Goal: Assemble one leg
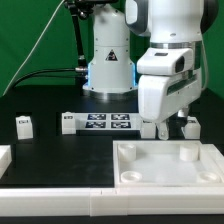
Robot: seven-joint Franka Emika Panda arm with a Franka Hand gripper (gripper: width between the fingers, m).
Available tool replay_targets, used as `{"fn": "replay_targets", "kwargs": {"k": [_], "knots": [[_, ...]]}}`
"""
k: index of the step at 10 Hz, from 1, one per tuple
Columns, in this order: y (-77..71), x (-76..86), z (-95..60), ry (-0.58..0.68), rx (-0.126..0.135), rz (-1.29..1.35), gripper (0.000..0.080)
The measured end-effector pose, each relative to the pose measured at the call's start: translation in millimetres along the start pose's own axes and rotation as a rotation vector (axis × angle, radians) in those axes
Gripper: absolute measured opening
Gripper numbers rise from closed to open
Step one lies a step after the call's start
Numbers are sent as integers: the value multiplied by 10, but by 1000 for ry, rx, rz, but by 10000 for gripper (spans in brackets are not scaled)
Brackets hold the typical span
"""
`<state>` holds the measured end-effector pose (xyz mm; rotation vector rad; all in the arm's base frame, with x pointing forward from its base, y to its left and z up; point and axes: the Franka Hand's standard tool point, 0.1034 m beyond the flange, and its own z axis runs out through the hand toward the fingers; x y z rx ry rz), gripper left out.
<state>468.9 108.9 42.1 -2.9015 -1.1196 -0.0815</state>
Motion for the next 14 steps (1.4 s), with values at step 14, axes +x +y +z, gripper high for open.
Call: {"fn": "replay_targets", "kwargs": {"k": [14], "knots": [[-503, 13, 52, -344, 142, 701, 649]]}}
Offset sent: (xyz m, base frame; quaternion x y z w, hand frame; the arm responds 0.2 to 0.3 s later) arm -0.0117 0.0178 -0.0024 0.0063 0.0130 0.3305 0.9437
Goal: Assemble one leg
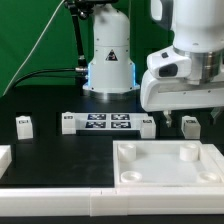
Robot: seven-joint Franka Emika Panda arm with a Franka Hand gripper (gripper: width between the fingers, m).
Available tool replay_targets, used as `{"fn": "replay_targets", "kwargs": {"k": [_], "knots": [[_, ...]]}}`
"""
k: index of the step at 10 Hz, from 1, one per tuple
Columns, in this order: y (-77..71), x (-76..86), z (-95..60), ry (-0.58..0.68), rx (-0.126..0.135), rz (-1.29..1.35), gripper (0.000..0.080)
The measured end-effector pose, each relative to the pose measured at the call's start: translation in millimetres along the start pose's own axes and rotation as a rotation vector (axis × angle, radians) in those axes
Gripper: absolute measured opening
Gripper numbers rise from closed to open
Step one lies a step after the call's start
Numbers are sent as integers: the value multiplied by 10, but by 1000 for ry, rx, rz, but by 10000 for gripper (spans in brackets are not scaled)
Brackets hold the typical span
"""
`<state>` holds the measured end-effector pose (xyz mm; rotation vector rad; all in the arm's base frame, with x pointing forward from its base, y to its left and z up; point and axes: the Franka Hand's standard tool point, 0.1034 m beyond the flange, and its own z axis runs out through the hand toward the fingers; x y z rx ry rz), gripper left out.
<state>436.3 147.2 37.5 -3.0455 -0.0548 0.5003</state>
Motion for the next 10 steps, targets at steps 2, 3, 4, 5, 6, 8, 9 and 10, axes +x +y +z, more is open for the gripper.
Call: {"fn": "replay_targets", "kwargs": {"k": [2, 3, 4, 5, 6, 8, 9, 10], "knots": [[-42, -160, 90, -185, -18, -8, 649], [-64, -187, 106, -299, -24, -9, 649], [-76, -218, 130, -383, -29, -11, 649], [-79, -280, 158, -501, -37, -13, 649], [-80, -276, 198, -587, -39, -14, 649], [-59, -371, 288, -761, -52, -19, 649], [-66, -359, 365, -815, -54, -22, 649], [-93, -333, 416, -806, -59, -18, 649]]}}
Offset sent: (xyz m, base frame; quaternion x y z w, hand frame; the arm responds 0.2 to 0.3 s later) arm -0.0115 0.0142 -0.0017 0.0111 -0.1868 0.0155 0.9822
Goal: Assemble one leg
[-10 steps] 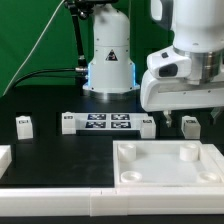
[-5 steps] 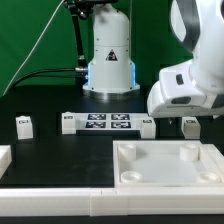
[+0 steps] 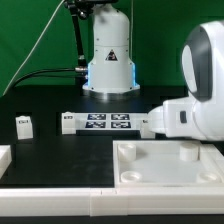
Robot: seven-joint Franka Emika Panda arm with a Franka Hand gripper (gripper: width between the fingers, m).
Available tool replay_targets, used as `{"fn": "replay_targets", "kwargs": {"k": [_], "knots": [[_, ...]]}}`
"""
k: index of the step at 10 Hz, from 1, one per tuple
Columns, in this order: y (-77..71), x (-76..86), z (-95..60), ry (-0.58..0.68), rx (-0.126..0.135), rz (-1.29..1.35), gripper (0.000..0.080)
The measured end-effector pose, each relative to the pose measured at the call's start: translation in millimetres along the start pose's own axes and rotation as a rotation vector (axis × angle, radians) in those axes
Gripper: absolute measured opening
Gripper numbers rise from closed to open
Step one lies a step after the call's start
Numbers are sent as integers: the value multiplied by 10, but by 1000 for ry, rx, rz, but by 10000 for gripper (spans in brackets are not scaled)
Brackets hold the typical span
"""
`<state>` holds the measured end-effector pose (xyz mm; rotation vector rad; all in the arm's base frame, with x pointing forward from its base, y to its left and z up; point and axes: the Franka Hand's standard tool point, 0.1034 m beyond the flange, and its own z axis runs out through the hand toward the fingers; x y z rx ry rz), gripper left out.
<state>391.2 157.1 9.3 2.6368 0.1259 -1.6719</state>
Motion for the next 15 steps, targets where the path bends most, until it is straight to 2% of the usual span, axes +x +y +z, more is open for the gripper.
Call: {"fn": "replay_targets", "kwargs": {"k": [4, 5, 6, 7, 8, 13, 15], "knots": [[-19, -7, 52, -8, -7, -8, 649], [-19, -7, 52, -8, -7, -8, 557], [-20, -7, 52, -8, -6, -8, 557], [-20, -7, 51, -8, -6, -8, 357], [-20, -8, 52, -8, -6, -8, 288], [-19, -9, 49, -8, -6, -8, 289], [-4, -188, -106, 2, -8, -8, 290]]}}
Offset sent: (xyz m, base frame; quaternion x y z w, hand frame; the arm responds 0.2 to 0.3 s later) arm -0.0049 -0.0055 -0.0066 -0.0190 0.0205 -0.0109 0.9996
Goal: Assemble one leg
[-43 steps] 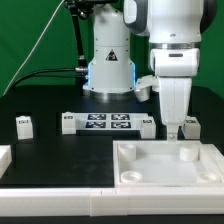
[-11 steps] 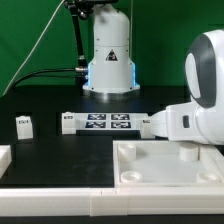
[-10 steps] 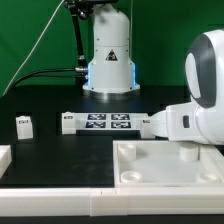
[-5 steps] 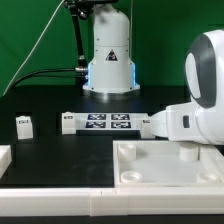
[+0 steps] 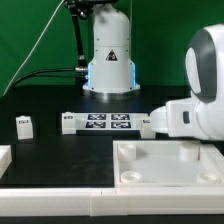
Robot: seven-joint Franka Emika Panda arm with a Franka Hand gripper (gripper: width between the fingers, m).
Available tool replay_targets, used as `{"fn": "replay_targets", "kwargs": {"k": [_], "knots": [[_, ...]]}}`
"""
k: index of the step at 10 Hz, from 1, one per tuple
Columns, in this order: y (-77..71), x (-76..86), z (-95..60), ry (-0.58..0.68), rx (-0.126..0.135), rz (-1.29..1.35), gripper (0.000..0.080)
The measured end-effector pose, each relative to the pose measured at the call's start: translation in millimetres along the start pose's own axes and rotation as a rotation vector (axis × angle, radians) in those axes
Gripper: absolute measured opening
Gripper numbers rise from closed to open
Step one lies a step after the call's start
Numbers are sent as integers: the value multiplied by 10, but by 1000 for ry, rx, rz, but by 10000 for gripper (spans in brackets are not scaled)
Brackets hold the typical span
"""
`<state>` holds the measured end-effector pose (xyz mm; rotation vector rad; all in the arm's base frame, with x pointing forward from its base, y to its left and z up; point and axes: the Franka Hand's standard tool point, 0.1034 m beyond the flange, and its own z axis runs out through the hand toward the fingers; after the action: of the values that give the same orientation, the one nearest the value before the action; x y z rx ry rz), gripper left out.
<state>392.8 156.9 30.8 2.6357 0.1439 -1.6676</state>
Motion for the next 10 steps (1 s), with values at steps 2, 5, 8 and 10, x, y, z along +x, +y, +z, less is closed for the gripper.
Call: {"fn": "replay_targets", "kwargs": {"k": [2, 5, 8, 10], "knots": [[72, -230, -199, 5, 9, 8, 290], [136, -448, -450, 57, 16, 12, 291], [109, -341, -546, 244, 28, 17, 291], [105, -311, -619, 524, 40, 23, 291]]}}
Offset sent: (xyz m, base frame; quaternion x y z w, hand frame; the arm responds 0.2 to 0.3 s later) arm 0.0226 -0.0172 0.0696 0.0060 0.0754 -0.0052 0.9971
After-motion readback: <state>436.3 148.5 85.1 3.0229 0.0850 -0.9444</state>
